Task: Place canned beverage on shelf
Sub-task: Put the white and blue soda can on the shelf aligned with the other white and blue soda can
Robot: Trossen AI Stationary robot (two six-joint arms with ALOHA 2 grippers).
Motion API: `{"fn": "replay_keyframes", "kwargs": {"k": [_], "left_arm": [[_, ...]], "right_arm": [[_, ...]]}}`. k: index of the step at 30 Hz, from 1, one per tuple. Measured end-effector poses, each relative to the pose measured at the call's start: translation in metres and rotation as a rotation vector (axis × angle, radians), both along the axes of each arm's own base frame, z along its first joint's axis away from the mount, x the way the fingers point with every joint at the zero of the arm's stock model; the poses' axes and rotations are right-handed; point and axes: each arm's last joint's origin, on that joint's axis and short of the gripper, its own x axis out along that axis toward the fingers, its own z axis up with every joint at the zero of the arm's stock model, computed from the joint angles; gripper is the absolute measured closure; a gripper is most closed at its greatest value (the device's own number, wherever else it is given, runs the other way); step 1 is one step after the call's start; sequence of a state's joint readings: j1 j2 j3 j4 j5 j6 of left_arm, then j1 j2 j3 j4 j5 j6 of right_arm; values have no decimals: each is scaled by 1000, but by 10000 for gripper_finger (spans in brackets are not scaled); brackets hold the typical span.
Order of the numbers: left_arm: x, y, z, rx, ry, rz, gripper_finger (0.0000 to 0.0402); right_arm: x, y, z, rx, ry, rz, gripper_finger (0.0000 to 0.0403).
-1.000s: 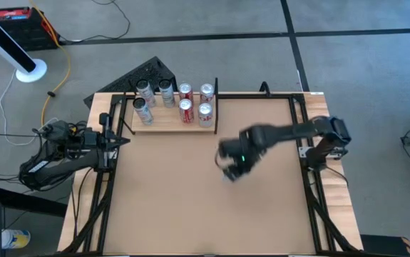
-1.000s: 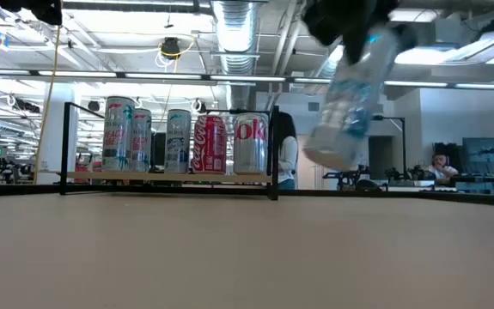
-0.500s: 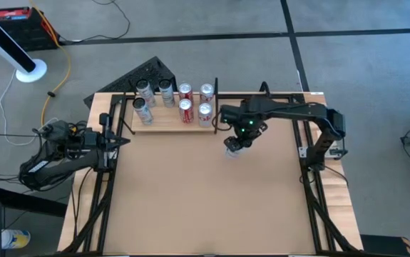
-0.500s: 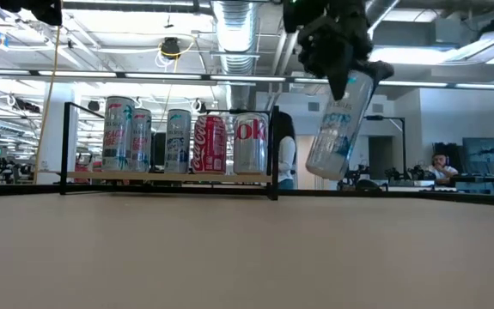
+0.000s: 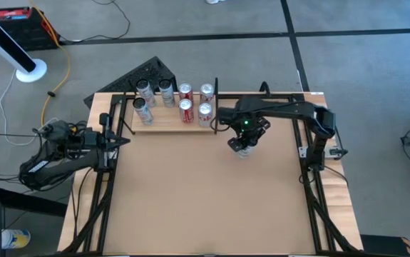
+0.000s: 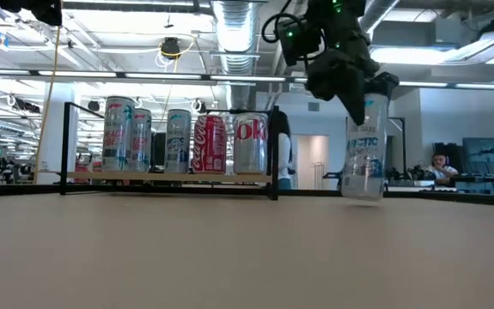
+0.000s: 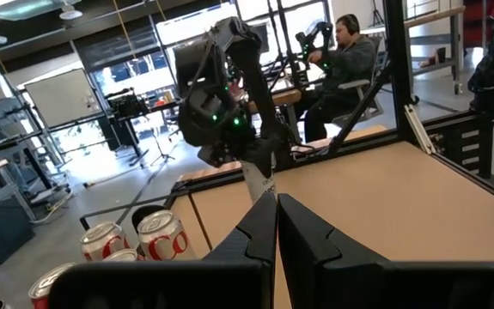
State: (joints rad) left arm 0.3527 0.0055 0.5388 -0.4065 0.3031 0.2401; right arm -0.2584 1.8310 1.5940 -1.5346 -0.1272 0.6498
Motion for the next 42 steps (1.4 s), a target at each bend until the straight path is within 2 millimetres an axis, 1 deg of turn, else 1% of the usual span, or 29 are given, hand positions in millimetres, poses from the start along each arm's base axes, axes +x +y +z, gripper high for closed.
{"fn": "replay_keyframes", "kwargs": {"k": [4,9,21,25,31,36,39,42], "left_arm": [[0,0,0,0,0,0,402],[0,0,0,0,0,0,402],[0,0,0,2,0,-1,402],[0,0,0,2,-1,-1,402],[0,0,0,3,-1,-3,402],[0,0,0,3,-1,-2,402],[0,0,0,3,-1,-3,402],[0,0,0,3,0,-2,402]], "right_arm": [[4,0,-5,2,2,9,85],[6,-1,-7,6,-6,8,72],[8,-1,-7,5,-31,8,67],[6,0,-3,4,-32,6,67],[10,-1,15,-14,-76,6,67],[15,-3,37,-59,-155,11,67],[17,-1,57,-166,-180,41,67],[19,8,81,-325,-231,94,67]]}}
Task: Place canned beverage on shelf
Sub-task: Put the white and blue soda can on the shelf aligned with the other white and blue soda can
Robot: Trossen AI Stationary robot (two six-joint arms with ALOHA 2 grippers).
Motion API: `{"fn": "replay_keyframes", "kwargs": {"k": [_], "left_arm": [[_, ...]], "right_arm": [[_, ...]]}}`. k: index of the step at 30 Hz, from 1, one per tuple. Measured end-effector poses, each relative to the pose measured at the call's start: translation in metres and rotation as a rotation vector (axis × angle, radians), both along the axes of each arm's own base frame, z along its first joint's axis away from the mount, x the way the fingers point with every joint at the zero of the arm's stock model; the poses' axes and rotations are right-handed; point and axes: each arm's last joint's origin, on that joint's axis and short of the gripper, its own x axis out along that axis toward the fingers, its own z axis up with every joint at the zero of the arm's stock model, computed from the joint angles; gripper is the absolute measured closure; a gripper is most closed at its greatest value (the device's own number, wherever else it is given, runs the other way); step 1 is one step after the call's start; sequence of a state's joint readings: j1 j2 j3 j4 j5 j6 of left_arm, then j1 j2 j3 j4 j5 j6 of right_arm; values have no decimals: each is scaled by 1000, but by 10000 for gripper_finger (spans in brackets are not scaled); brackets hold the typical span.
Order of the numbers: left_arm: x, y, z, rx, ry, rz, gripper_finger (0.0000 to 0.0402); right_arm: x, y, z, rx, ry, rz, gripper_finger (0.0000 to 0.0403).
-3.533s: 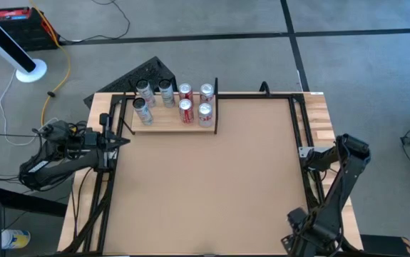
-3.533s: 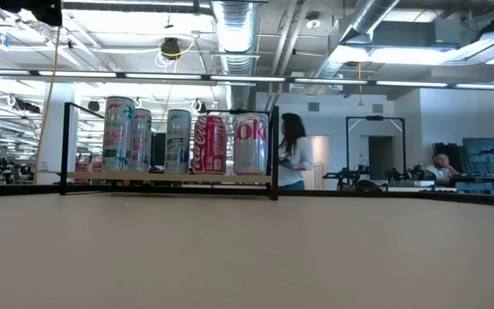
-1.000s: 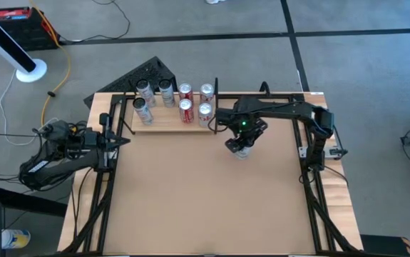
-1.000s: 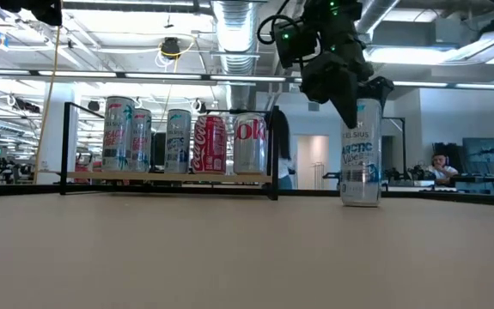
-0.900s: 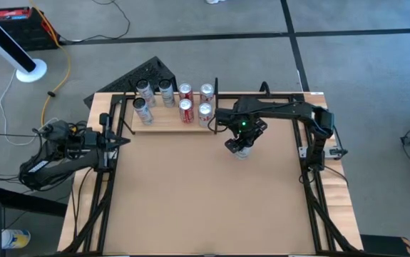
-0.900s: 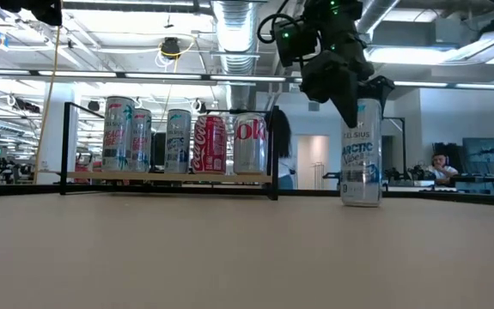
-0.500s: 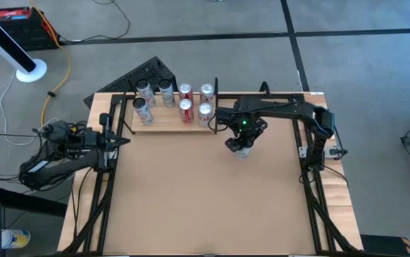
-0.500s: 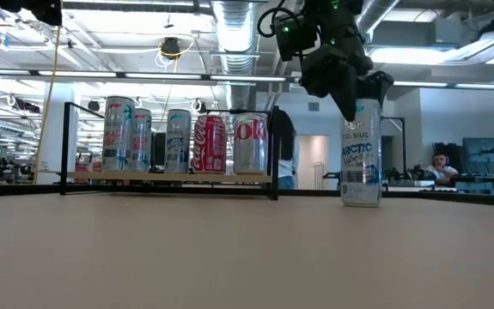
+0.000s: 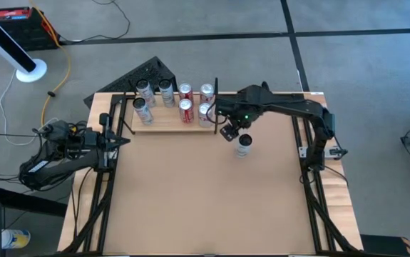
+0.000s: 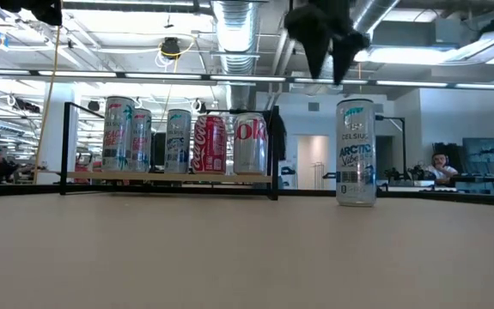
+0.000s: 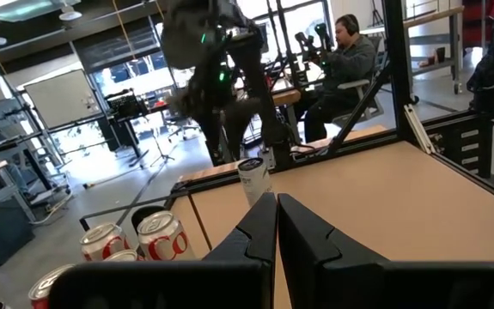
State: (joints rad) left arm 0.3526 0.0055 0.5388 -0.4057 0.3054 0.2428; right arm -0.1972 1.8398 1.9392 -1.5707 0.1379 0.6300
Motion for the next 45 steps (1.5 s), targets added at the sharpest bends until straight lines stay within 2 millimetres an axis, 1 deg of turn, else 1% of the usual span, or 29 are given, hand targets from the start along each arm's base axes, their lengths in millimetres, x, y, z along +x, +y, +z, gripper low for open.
{"fn": "replay_keyframes", "kwargs": {"k": [1,3,5,7,9,12,16,19,21,24,27,31,34,45], "left_arm": [[0,0,0,0,0,0,402],[0,0,0,0,0,0,402],[0,0,0,0,0,1,402],[0,0,0,0,0,1,402],[0,0,0,0,1,2,402],[0,0,0,6,1,3,402],[0,0,0,5,2,3,402],[0,0,0,6,2,3,402],[0,0,0,6,2,3,401],[0,0,0,6,1,3,402],[0,0,0,7,1,3,402],[0,0,0,7,1,3,402],[0,0,0,7,0,3,402],[0,0,0,5,3,2,402]], "right_arm": [[-2,6,9,-51,-23,21,67],[-5,24,22,-173,-65,69,67],[-15,45,30,-284,-90,91,67],[-24,65,29,-358,-124,98,67],[-36,82,23,-398,-176,77,67],[-53,100,6,-452,-292,47,67],[-76,113,-33,-516,-442,46,67],[-87,118,-57,-529,-573,102,67],[-92,118,-71,-540,-644,136,67],[-101,117,-91,-577,-695,164,67],[-108,113,-104,-607,-703,168,67],[-111,110,-112,-644,-687,169,67],[-111,109,-114,-661,-667,182,67],[-109,99,-115,-672,-645,151,67]]}}
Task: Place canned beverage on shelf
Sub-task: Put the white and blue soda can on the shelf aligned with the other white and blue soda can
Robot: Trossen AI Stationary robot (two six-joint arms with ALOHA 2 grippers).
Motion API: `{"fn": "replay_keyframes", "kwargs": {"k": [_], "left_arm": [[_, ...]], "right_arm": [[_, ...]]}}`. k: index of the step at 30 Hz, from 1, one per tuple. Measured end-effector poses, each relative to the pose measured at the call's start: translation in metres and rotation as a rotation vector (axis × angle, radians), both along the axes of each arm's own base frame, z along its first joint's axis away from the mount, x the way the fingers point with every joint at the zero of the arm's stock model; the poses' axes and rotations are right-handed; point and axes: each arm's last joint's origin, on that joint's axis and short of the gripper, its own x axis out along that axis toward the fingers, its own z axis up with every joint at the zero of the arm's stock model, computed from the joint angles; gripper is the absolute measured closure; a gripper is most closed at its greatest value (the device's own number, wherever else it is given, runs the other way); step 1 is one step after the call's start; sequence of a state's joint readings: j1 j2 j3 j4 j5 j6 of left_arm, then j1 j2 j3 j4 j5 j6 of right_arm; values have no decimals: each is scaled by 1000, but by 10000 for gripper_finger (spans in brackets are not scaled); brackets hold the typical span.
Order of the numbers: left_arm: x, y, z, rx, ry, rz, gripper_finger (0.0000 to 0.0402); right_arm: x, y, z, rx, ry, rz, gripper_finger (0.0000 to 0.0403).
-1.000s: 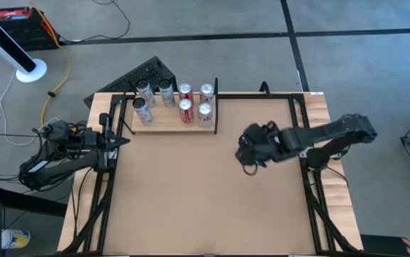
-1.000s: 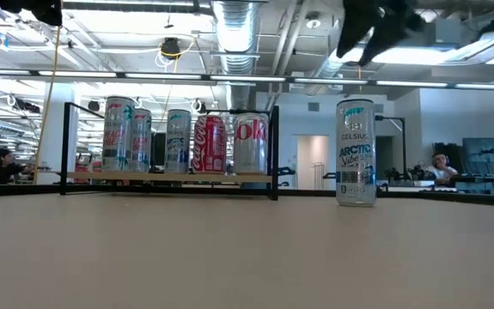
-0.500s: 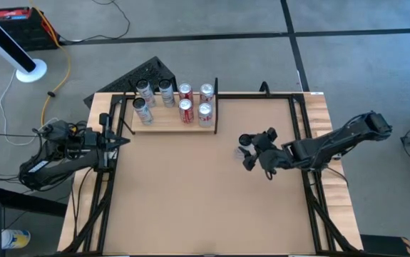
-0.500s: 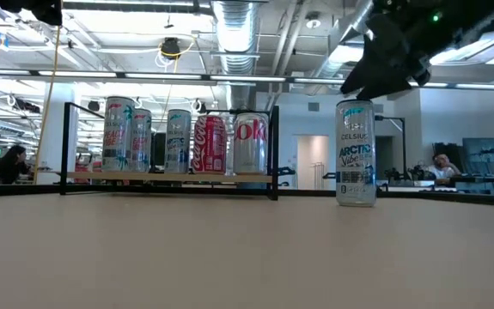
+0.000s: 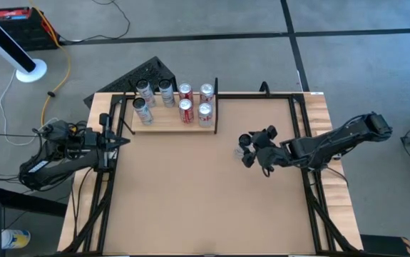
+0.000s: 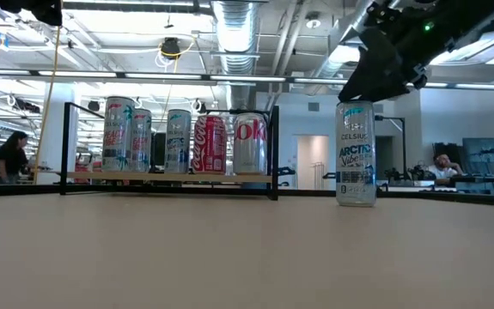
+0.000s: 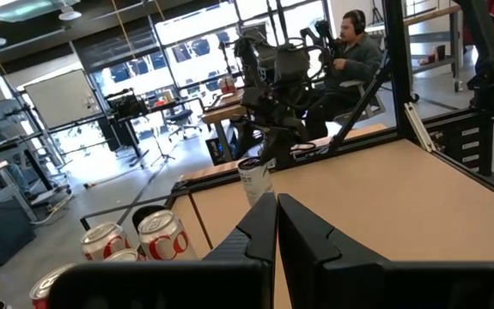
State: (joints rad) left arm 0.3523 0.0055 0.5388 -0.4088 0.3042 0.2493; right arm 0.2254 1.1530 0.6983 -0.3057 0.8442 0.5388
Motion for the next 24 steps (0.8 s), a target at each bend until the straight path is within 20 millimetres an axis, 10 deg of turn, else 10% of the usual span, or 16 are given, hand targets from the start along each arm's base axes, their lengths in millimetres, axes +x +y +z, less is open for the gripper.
{"fn": "replay_keyframes", "kwargs": {"k": [24], "left_arm": [[0,0,0,0,0,0,402]], "right_arm": [[14,-5,-23,45,88,-17,90]]}}
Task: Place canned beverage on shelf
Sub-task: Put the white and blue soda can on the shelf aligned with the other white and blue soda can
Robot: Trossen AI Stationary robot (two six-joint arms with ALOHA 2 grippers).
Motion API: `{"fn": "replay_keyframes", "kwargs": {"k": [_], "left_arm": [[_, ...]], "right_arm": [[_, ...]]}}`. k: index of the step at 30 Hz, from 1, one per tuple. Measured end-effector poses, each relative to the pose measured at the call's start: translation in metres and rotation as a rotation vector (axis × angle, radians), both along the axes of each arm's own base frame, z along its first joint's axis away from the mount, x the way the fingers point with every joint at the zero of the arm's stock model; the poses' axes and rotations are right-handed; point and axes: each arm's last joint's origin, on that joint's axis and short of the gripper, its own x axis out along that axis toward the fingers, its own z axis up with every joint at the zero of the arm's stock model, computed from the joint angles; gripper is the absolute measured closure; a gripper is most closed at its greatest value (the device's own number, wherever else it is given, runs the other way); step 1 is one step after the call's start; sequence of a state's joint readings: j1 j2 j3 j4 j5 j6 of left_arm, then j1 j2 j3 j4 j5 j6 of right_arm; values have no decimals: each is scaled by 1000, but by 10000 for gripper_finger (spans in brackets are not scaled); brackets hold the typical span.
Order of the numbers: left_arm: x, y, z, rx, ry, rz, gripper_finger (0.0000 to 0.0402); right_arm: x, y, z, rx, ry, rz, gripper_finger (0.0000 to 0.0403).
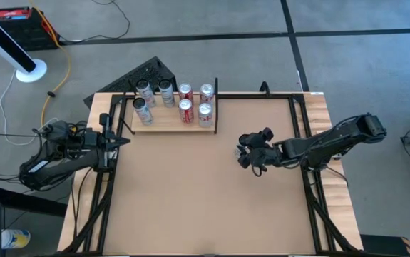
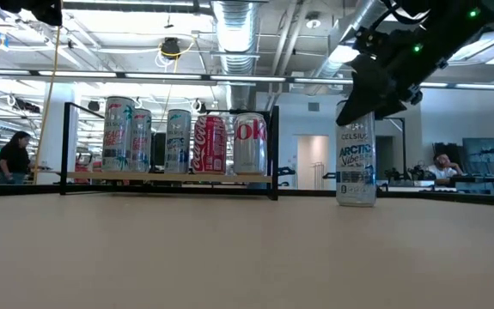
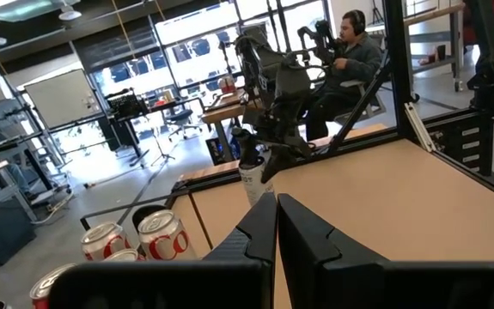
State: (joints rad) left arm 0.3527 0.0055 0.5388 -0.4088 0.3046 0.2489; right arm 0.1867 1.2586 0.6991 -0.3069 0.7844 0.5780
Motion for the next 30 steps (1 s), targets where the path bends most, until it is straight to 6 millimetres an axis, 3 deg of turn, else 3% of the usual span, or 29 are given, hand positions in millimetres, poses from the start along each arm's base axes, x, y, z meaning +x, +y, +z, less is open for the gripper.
{"fn": "replay_keyframes", "kwargs": {"k": [6,11,14,20,26,30], "left_arm": [[0,0,0,0,0,0,402],[0,0,0,1,0,2,402],[0,0,0,1,-2,1,402],[0,0,0,1,-2,4,402],[0,0,0,1,0,4,402],[0,0,0,1,0,4,402]], "right_arm": [[0,1,17,24,-55,16,119],[20,5,48,62,-163,82,119],[47,7,64,37,-200,175,119],[123,-8,92,-43,-221,331,119],[201,-48,90,-52,-188,441,119],[239,-80,90,-46,-208,484,119]]}}
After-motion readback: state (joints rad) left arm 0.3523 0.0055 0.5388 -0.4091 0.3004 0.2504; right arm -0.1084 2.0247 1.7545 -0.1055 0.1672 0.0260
